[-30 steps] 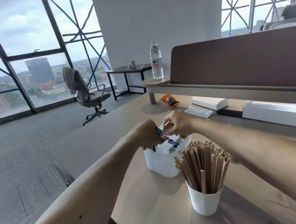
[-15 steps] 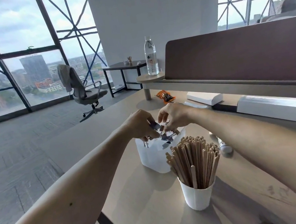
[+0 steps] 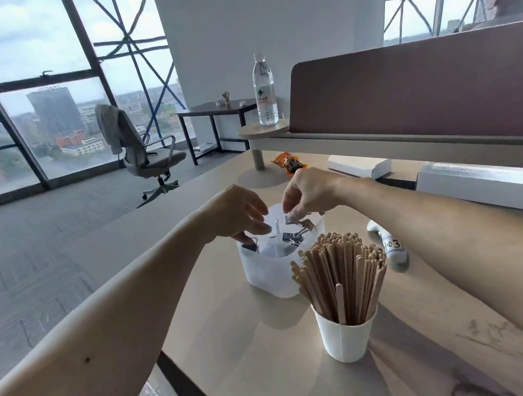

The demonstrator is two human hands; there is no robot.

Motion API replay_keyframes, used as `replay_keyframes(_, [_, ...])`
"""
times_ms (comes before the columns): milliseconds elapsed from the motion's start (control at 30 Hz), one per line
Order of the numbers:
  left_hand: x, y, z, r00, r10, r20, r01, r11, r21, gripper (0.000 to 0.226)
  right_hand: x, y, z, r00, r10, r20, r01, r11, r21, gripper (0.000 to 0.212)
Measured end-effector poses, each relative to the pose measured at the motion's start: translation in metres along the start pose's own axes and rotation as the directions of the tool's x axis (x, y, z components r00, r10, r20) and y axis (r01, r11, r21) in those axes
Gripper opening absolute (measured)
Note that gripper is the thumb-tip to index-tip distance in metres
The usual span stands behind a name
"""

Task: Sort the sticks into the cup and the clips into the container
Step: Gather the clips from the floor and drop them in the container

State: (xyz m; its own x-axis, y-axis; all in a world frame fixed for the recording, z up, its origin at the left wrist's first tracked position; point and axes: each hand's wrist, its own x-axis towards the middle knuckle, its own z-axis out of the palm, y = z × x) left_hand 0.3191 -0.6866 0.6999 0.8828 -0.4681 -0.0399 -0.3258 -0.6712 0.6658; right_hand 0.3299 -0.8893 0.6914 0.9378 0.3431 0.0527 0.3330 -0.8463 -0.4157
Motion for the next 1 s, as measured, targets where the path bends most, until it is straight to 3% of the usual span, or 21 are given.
replay_keyframes(100, [-0.003, -0.004, -0.001, 1.000, 0.004, -0.015, -0.005, 1.000, -0.027, 0.020, 0.000, -0.003, 0.001, 0.999, -0.016, -0.035, 0.014, 0.999, -0.041, 0.012])
replay_keyframes(533, [-0.019, -0.015, 0.003, 0.987, 0.136, -0.086, -0.145, 0.985, -0.099, 0.025, -0.008, -0.028, -0.009, 0.998, -0.044, -0.034, 0.041, 0.996, -0.077, 0.010])
replay_keyframes(733, [-0.024, -0.014, 0.002, 0.987, 0.159, -0.013, -0.159, 0.977, -0.142, 0.042, -0.015, -0.030, -0.007, 0.999, -0.029, 0.014, 0.030, 0.996, -0.088, 0.013])
replay_keyframes(1000, [-0.024, -0.007, 0.002, 0.984, 0.178, -0.025, -0.179, 0.966, -0.189, 0.038, -0.016, -0.033, -0.011, 1.000, -0.018, 0.014, 0.019, 0.996, -0.090, 0.012])
